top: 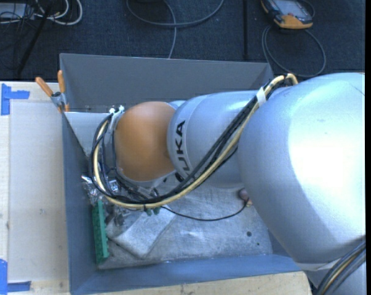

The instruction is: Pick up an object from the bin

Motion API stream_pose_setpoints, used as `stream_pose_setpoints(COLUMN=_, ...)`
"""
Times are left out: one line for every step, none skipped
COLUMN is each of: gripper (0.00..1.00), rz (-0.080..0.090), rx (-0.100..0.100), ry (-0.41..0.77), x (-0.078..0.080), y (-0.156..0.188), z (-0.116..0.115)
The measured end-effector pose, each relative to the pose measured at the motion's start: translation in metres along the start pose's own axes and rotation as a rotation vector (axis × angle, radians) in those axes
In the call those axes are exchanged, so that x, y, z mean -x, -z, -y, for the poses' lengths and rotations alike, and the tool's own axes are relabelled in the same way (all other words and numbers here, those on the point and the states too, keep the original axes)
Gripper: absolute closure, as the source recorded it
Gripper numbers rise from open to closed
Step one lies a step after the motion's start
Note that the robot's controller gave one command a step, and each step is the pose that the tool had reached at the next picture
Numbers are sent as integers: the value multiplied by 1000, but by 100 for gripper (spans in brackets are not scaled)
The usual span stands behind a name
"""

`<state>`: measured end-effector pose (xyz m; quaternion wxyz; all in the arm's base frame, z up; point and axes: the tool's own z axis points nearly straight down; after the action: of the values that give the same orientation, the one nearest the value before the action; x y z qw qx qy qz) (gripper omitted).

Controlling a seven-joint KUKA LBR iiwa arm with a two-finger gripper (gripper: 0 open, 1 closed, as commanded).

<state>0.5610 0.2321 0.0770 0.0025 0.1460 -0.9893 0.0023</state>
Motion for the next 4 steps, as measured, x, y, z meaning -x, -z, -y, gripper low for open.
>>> stream_pose_setpoints(gripper=100, rz=14, rx=2, ry=329, x=10, y=140, z=20)
stream_pose_setpoints(gripper=100, rz=1, rx=4, ry=59, x=37, y=56, z=7)
stream_pose_setpoints(gripper=100, rz=1, rx=5, ry=103, x=-41, y=69, z=-29)
stream_pose_setpoints(gripper=0, rz=5, rx=4, ry=96, x=-39, y=69, z=-27)
